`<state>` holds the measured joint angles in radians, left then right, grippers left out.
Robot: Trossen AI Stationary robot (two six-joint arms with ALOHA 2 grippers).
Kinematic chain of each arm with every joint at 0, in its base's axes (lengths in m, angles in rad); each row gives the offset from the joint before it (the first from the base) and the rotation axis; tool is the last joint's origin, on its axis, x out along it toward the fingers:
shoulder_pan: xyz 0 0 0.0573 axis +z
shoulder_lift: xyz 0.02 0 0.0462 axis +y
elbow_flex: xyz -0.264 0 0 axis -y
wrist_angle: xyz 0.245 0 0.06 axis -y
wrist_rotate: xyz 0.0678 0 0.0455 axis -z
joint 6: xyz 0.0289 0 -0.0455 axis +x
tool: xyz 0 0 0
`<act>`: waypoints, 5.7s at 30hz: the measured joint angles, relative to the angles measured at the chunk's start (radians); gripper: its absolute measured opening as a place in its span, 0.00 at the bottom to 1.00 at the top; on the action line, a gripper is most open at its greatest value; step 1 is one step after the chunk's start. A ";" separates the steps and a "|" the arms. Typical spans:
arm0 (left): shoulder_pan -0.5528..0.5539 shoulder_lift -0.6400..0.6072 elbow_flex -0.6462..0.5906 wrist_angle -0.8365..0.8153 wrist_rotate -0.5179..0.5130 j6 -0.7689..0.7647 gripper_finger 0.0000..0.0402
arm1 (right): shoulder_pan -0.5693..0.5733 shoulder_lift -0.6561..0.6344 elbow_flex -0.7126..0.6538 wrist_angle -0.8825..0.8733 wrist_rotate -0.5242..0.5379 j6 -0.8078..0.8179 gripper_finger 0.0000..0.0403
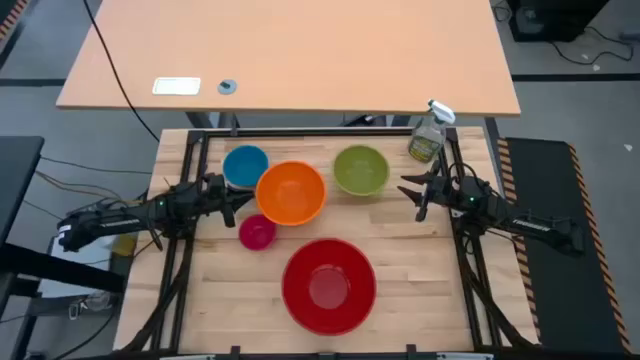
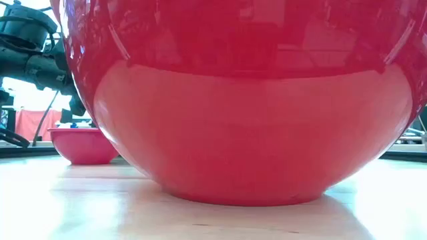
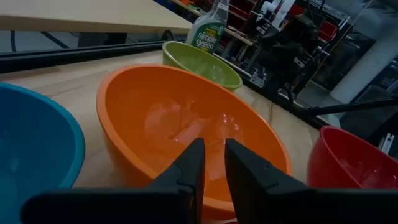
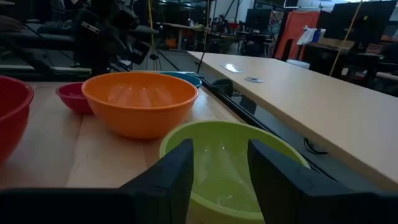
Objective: Nest bowls inside each other
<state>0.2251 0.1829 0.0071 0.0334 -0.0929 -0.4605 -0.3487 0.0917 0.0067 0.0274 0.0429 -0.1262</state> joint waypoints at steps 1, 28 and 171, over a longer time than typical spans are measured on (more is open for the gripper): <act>0.000 0.000 0.000 0.000 0.000 0.000 0.16 | 0.000 0.000 0.000 0.000 0.000 0.000 0.40; 0.000 0.000 0.000 0.000 0.000 0.000 0.16 | 0.000 0.000 0.000 0.000 0.000 0.000 0.40; 0.000 0.484 0.742 -0.659 -0.122 -0.283 0.36 | 0.028 2.136 1.865 -0.744 0.035 0.250 0.07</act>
<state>0.2253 0.6670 0.7486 -0.6258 -0.2153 -0.7437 -0.3210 2.2272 1.8721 -0.7162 0.0775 0.1235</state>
